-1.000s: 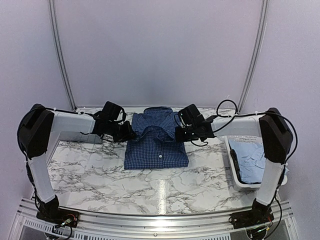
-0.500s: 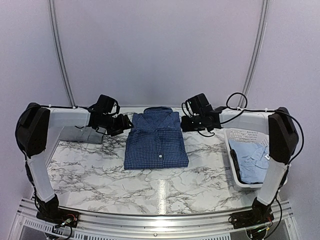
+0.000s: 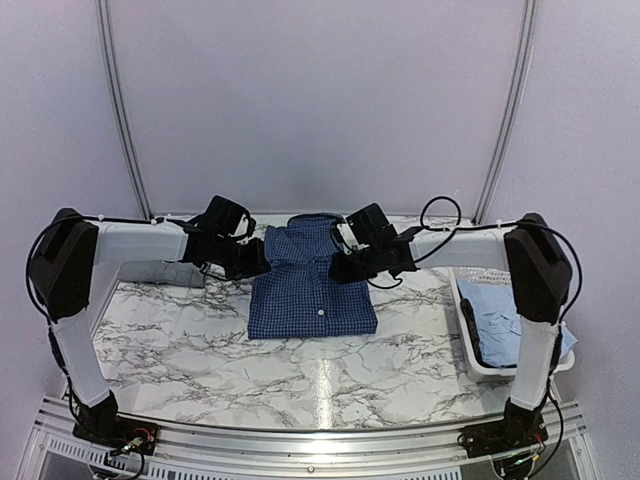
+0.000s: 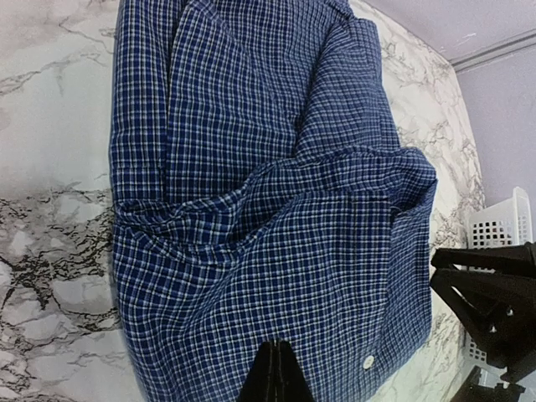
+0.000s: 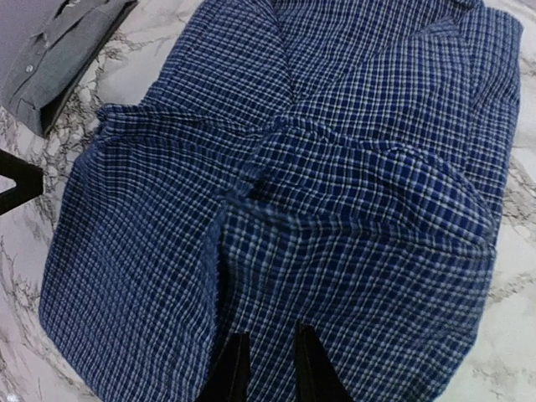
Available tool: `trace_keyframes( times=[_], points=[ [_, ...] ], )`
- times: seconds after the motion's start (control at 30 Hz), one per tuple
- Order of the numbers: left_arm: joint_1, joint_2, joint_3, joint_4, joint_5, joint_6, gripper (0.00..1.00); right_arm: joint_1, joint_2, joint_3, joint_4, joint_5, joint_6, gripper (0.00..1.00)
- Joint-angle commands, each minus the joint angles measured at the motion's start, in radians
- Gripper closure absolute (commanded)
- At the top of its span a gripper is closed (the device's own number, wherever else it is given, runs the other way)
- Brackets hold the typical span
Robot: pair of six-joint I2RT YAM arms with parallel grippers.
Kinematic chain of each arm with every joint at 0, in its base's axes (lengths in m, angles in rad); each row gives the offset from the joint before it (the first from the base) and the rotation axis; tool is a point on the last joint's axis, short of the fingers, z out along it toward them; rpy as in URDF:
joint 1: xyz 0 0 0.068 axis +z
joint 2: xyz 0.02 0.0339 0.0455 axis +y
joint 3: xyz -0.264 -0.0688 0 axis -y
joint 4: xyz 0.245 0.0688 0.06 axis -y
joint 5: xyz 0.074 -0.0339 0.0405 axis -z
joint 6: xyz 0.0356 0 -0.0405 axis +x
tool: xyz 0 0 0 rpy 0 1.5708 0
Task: Fold and stack the long sleeve shirts
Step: Fold the rectangle-folded shirt at the center of the board, then smooth out the 2/3-rectangle-folded shirt at the center of the board.
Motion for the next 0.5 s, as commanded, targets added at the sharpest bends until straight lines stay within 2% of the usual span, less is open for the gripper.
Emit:
trace_keyframes(
  times=[0.0,0.2,0.33,0.47],
  points=[
    [0.015,0.090,0.052,-0.006,-0.004,0.004,1.00,-0.063,0.132,0.104,0.038,-0.113,-0.003,0.85],
    [0.044,0.239,0.174,-0.022,0.013,0.030,1.00,-0.097,0.242,0.207,0.016,-0.130,-0.003,0.75],
    [0.062,0.320,0.246,-0.053,0.008,0.041,1.00,-0.109,0.236,0.215,0.003,-0.127,0.004,0.68],
    [0.078,0.355,0.289,-0.072,-0.004,0.048,1.00,-0.116,0.182,0.175,0.002,-0.112,0.003,0.66]
  ],
)
